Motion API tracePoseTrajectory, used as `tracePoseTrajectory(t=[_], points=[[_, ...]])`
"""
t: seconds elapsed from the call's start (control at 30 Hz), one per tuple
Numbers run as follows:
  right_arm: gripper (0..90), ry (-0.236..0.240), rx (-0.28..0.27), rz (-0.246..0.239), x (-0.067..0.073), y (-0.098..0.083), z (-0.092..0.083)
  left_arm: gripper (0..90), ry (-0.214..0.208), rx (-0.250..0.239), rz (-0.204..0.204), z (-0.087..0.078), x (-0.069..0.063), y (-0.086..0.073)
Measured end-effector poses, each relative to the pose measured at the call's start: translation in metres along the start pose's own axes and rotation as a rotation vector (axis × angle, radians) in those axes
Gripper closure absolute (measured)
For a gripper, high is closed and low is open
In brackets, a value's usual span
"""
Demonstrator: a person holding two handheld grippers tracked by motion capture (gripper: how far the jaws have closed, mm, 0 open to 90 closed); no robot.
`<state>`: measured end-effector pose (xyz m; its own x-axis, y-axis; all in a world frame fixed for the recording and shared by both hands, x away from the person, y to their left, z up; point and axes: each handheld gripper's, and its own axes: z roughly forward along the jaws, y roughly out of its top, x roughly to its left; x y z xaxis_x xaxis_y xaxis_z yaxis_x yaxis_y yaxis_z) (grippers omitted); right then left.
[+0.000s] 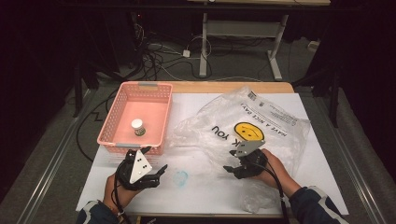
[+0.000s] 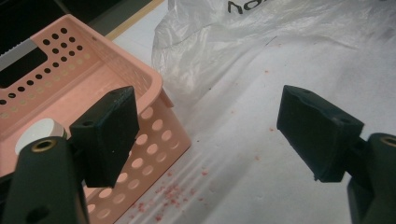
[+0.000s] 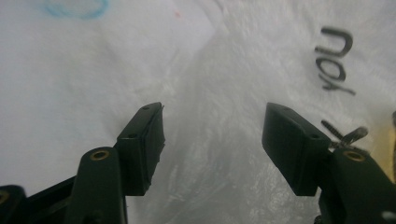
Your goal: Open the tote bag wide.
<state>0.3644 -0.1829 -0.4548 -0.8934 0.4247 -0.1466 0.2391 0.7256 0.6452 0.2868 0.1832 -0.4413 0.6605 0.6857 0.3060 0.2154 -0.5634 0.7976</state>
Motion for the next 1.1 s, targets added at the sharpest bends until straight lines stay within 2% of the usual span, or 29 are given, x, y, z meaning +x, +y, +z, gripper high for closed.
tracePoseTrajectory(t=[0.07, 0.13, 0.27, 0.3, 0.33, 0.4, 0.43, 0.47, 0.5, 0.57, 0.77, 0.83, 0.93, 1.1], points=[[49.3, 0.017, 0.022, 0.018, -0.002, -0.002, 0.006, 20.0, -0.001, -0.001, -0.002, 0.0, 0.0, 0.0], [59.9, 0.019, 0.037, 0.013, -0.003, -0.004, 0.009, 20.0, -0.002, -0.003, -0.008, 0.0, 0.0, 0.0], [77.1, 0.057, 0.041, 0.028, -0.004, -0.004, 0.011, 21.7, -0.001, 0.008, -0.006, 0.001, -0.001, 0.0], [81.5, 0.057, 0.044, 0.025, -0.004, -0.004, 0.011, 21.7, -0.002, 0.009, -0.003, 0.001, -0.001, 0.0], [81.5, 0.057, 0.044, 0.025, -0.004, -0.004, 0.011, 21.7, -0.002, 0.011, -0.001, 0.001, -0.002, 0.0], [88.6, 0.022, 0.048, 0.026, -0.003, -0.003, 0.01, 21.7, 0.001, 0.017, 0.005, 0.001, -0.002, 0.0], [90.0, 0.029, 0.043, 0.026, -0.004, -0.003, 0.009, 21.7, 0.002, 0.019, 0.008, 0.002, -0.002, 0.0], [90.0, 0.018, 0.037, 0.032, -0.003, -0.002, 0.007, 21.7, 0.002, 0.018, 0.007, 0.002, -0.002, 0.0], [90.0, 0.002, 0.001, 0.038, -0.004, 0.0, 0.002, 21.8, -0.002, 0.014, 0.001, 0.001, -0.001, 0.0], [90.0, -0.02, -0.03, 0.048, -0.004, 0.003, -0.006, 21.7, -0.001, 0.012, 0.001, 0.001, -0.001, 0.0], [90.0, -0.124, -0.143, 0.038, 0.0, 0.013, -0.03, 21.7, 0.005, 0.012, -0.001, 0.0, 0.0, 0.0], [90.0, -0.149, -0.165, 0.028, 0.0, 0.017, -0.037, 21.7, 0.007, 0.014, 0.0, 0.0, 0.001, 0.001], [90.0, -0.182, -0.199, 0.027, -0.001, 0.022, -0.046, 21.7, 0.018, 0.005, -0.005, -0.001, 0.004, 0.003], [90.0, -0.269, -0.296, 0.022, -0.002, 0.031, -0.068, 21.7, 0.041, -0.003, -0.019, -0.002, 0.013, 0.006]])
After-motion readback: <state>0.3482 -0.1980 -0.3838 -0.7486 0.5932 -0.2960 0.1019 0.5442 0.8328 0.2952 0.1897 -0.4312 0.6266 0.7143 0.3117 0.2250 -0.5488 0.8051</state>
